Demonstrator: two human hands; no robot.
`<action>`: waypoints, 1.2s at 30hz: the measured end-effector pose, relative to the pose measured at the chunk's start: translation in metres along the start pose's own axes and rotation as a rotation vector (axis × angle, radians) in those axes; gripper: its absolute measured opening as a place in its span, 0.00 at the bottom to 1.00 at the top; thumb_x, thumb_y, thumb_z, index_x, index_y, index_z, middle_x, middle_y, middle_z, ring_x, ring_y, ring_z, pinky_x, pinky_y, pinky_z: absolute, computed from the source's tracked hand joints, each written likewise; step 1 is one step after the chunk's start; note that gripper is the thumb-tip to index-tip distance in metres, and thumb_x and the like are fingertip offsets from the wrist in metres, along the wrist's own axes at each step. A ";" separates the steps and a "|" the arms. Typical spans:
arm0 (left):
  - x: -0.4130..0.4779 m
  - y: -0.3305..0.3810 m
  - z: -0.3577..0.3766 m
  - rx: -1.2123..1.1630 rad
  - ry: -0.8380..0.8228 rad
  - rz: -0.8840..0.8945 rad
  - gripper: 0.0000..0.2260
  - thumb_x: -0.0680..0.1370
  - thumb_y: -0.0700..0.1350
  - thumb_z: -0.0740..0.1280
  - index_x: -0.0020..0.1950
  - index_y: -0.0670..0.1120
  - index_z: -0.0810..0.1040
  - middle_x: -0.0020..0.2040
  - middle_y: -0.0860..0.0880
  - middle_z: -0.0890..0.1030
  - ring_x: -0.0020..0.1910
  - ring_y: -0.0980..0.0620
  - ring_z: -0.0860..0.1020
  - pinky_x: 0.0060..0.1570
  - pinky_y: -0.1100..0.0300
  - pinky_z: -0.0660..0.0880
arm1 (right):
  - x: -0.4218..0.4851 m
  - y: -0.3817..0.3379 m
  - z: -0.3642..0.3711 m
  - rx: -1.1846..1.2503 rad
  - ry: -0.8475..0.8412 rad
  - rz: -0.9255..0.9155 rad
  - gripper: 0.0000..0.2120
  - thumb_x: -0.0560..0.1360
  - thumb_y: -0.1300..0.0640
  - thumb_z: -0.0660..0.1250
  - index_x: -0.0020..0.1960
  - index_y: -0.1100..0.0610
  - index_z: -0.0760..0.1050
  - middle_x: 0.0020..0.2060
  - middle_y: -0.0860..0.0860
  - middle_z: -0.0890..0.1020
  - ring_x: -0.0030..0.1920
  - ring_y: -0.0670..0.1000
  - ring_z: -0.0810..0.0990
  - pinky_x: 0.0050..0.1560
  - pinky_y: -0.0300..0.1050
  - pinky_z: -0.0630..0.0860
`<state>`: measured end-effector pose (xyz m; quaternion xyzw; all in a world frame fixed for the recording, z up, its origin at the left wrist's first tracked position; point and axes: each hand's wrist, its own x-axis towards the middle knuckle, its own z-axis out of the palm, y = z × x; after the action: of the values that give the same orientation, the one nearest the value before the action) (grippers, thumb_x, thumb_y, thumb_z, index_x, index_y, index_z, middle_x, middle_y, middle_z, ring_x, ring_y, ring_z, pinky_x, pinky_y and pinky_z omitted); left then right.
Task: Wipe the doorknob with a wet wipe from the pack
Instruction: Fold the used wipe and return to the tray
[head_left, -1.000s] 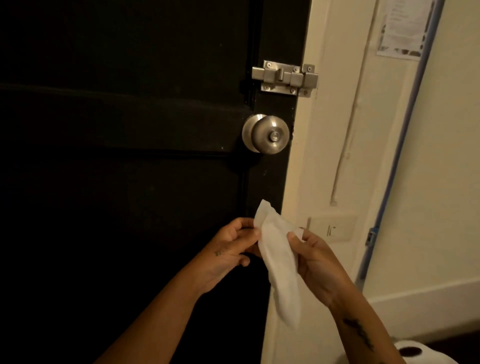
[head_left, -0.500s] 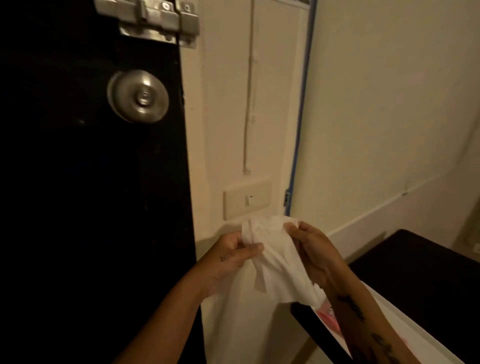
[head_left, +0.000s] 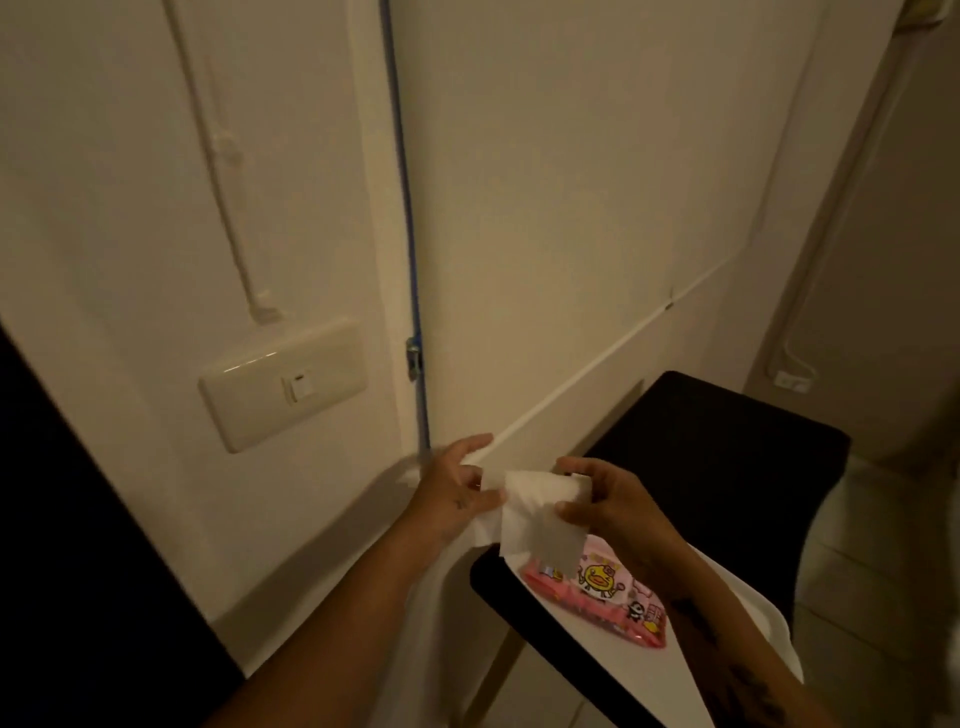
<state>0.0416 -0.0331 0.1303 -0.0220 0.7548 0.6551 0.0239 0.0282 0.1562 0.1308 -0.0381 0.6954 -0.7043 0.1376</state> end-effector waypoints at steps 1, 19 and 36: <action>0.008 -0.003 0.007 0.052 -0.029 0.016 0.27 0.70 0.31 0.70 0.66 0.44 0.69 0.40 0.43 0.79 0.38 0.57 0.79 0.42 0.65 0.77 | 0.003 0.004 -0.006 -0.077 0.042 -0.019 0.22 0.67 0.73 0.67 0.60 0.61 0.71 0.56 0.57 0.75 0.51 0.53 0.76 0.44 0.41 0.79; 0.138 -0.059 0.109 0.472 -0.098 -0.057 0.05 0.70 0.43 0.73 0.40 0.41 0.80 0.35 0.50 0.77 0.30 0.61 0.71 0.25 0.75 0.64 | 0.100 0.108 -0.112 -0.653 0.254 0.015 0.04 0.73 0.56 0.67 0.43 0.56 0.76 0.46 0.51 0.72 0.49 0.49 0.70 0.47 0.43 0.69; 0.227 -0.120 0.162 0.414 -0.131 -0.400 0.23 0.72 0.33 0.68 0.65 0.43 0.69 0.63 0.40 0.73 0.62 0.43 0.72 0.60 0.54 0.70 | 0.160 0.162 -0.139 -0.014 0.350 0.558 0.08 0.75 0.65 0.62 0.53 0.59 0.71 0.53 0.62 0.76 0.49 0.60 0.78 0.48 0.54 0.78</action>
<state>-0.1756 0.1102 -0.0263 -0.1227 0.8499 0.4695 0.2055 -0.1365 0.2524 -0.0560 0.2746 0.6969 -0.6305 0.2034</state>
